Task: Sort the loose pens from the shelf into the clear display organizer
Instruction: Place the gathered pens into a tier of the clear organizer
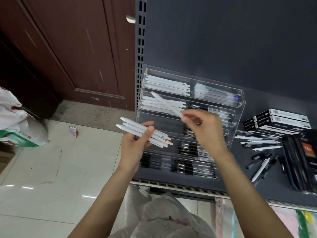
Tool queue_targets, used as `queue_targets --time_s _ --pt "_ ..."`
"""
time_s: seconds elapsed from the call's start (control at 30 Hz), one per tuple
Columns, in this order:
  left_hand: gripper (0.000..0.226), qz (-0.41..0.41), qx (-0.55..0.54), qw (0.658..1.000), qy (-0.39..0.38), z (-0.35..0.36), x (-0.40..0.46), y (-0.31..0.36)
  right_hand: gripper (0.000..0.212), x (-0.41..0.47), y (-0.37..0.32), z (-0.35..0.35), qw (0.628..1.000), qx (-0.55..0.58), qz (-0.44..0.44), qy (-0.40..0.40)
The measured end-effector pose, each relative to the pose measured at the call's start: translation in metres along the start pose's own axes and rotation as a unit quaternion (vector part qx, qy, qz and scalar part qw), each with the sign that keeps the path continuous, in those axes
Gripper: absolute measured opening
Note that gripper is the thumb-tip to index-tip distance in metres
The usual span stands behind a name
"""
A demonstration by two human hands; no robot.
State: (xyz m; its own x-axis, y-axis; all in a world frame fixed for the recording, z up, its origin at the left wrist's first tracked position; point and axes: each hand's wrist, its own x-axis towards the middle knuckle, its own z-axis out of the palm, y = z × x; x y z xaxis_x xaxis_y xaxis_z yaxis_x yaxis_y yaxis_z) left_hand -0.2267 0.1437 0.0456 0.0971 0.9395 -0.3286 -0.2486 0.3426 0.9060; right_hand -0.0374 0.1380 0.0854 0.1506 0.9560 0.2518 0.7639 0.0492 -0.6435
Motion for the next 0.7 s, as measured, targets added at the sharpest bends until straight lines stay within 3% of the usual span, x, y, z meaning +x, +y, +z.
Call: queue_targets --time_s 0.1,0.27,0.7 --pt "0.013 -0.016 -0.021 0.999 0.030 -0.009 0.010 0.001 0.012 0.028 0.009 -0.004 0.985 -0.152 -0.071 0.029" --pt "0.010 -0.016 -0.039 0.997 0.069 -0.017 0.019 0.004 0.012 0.058 0.018 0.012 0.952 -0.273 -0.138 0.013" --pt "0.008 -0.019 -0.039 0.997 0.067 -0.015 0.025 0.006 0.038 0.065 0.022 0.040 0.906 -0.381 -0.184 -0.018"
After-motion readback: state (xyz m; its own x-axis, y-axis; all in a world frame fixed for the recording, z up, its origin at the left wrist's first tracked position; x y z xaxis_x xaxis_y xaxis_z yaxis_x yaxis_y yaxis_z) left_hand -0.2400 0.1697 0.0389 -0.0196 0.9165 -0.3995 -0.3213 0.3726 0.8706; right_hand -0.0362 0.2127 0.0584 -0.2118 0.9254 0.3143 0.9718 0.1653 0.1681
